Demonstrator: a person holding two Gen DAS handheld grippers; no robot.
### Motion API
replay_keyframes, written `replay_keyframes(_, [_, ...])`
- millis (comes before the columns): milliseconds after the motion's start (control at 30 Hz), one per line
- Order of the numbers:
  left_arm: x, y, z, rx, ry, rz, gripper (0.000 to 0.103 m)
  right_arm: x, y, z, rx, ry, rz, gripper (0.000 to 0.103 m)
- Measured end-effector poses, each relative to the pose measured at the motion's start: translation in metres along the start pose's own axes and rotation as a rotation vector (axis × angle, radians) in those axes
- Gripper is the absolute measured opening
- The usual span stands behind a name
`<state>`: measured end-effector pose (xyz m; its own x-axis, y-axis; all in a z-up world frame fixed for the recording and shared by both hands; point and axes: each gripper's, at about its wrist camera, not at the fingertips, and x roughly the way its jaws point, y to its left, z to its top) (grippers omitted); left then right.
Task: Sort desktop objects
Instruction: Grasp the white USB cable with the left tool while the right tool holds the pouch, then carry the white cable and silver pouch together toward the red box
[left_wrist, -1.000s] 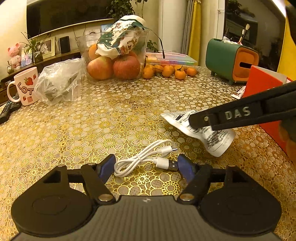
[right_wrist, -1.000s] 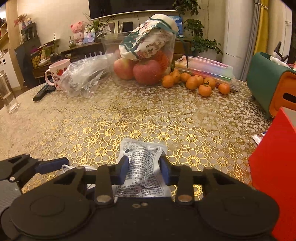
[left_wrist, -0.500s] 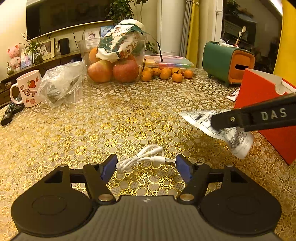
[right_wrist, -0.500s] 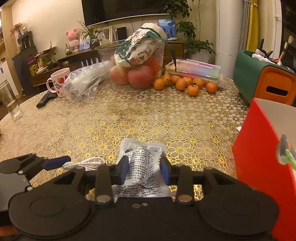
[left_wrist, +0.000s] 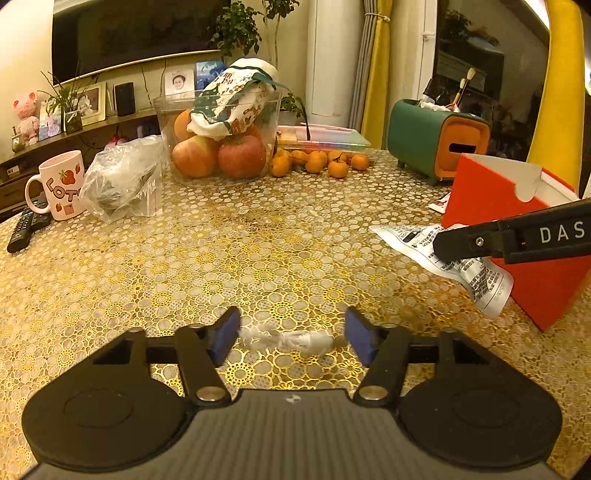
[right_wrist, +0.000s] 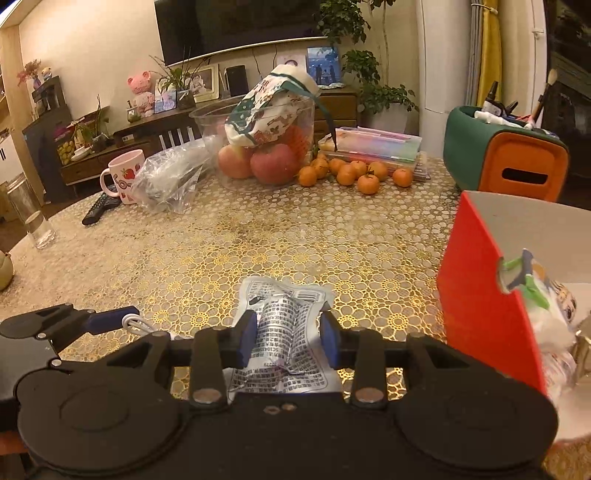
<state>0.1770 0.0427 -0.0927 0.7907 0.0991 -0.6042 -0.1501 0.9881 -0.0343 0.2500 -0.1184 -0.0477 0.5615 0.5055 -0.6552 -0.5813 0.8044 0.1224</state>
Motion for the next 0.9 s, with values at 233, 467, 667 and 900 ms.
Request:
replay_keyframes(233, [-0.01,-0.005,-0.002,-0.01,0.01,0.001,0.059,-0.02,-0.004,-0.003,0.002,-0.02,-0.007,0.036])
replay_keyframes(467, [-0.014,-0.009,-0.012,-0.018,0.019,0.007,0.06,-0.03,-0.01,-0.013,0.006,-0.014,-0.021,0.036])
replay_keyframes(667, [-0.01,-0.017,-0.018,-0.005,0.024,0.012,0.075,-0.032,-0.015,-0.017,0.013,-0.011,-0.014,0.036])
replay_keyframes(900, [0.006,-0.014,-0.018,-0.07,0.067,0.114,0.075,-0.024,-0.016,-0.022,0.011,0.006,-0.002,0.036])
